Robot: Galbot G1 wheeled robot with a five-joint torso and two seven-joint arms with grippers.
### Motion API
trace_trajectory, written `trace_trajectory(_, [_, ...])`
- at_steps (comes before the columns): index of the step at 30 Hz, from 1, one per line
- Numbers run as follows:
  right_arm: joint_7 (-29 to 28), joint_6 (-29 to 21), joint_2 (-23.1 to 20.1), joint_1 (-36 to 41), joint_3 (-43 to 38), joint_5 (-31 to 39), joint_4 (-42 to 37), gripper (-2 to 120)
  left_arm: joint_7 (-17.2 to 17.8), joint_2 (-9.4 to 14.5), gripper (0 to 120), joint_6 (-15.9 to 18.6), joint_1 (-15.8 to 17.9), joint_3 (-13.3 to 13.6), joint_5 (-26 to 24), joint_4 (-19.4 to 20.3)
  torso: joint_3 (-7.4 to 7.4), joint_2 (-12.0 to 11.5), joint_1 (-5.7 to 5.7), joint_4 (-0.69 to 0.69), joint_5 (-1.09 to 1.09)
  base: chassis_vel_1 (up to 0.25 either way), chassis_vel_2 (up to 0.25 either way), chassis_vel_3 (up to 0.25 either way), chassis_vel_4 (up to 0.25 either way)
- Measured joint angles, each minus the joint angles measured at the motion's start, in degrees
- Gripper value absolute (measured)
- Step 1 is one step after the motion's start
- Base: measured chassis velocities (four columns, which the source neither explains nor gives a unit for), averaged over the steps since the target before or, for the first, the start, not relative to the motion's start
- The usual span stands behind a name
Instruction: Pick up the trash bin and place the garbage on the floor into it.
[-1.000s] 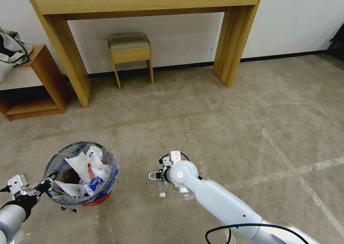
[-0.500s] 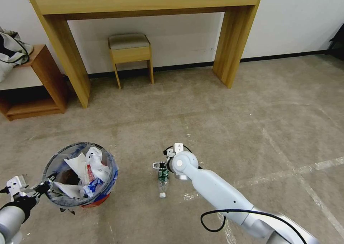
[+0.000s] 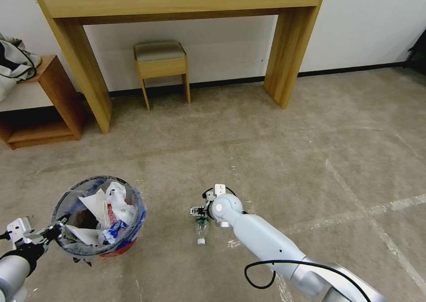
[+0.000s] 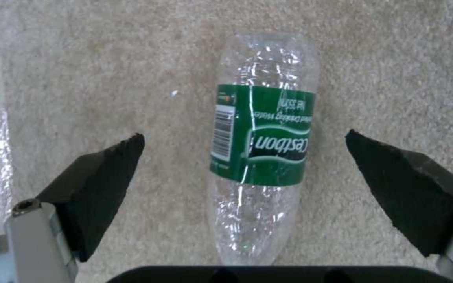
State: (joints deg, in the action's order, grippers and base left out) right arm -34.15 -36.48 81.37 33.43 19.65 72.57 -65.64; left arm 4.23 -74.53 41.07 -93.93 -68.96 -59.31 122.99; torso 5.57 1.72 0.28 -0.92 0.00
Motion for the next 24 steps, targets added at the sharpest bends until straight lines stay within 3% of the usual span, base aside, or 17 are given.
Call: trace_trajectory(24, [6.27, 1.11, 4.8, -0.65, -0.81, -6.02, 7.98, 85, 0.27, -0.11, 1, 0.05, -0.88, -0.49, -0.38, 1.4, 0.0, 0.0, 0.0, 0.01, 0.0, 0.0, 0.0, 0.0, 0.0])
